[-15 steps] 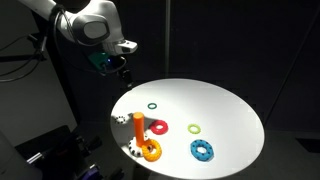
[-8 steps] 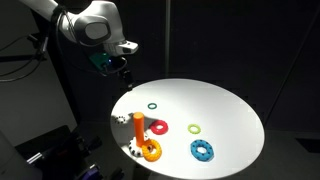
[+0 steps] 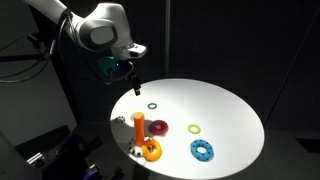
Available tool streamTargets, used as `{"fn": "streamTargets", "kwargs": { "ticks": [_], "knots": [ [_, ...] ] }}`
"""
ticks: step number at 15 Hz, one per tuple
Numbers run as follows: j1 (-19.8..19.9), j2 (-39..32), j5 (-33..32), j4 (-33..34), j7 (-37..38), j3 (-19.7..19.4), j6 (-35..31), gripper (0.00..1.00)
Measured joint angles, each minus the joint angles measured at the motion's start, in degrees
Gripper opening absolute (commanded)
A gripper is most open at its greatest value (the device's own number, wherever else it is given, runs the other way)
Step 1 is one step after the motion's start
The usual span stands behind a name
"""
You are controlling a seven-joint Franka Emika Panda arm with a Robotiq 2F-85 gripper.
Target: Put the red ring through the pole
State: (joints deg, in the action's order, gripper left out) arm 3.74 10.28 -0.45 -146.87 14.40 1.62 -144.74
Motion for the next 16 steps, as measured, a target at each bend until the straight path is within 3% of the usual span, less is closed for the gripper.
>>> {"fn": "streamTargets", "kwargs": {
  "ticks": [9, 16],
  "knots": [
    [5.1, -0.4, 0.0, 0.1, -0.2, -6.3, -2.9, 1.0],
    [6.2, -6.0, 0.0, 0.2, -0.8, -9.1, -11.6, 1.0]
  ]
}}
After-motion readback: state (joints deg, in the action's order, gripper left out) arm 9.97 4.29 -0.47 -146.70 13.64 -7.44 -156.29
